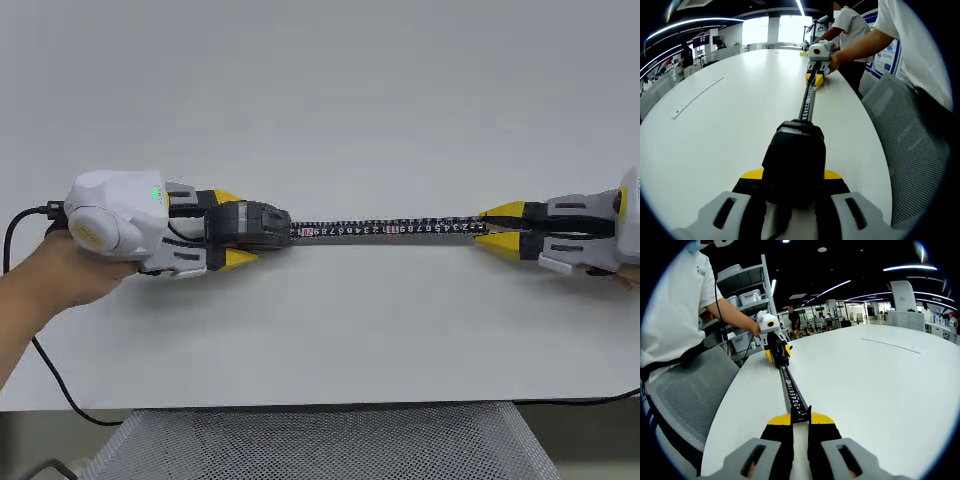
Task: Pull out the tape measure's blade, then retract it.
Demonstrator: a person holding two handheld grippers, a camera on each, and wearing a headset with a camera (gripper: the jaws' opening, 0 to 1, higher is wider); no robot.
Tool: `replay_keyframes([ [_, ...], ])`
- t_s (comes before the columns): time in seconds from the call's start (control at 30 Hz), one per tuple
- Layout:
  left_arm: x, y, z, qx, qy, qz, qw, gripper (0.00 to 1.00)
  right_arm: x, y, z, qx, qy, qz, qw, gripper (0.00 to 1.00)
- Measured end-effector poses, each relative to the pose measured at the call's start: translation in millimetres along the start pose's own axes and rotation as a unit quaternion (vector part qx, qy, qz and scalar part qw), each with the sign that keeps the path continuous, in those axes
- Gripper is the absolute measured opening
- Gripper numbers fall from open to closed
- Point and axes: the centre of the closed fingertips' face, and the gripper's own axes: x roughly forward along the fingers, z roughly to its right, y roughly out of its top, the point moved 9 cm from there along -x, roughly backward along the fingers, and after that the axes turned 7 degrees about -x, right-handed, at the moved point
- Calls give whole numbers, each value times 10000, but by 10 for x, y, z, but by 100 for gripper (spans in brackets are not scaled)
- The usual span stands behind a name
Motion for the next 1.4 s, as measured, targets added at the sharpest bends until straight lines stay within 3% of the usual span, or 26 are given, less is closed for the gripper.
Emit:
replay_keyframes([
  [0.57, 0, -13, -17, 22, -4, -68, 10000, 34, -147, -70, 24, 26, -111, 6, 9999, 6],
  [1.4, 23, 21, 12, 62, -3, -42, 10000, 35, -143, -99, -73, -113, -183, -144, 9997, 11],
])
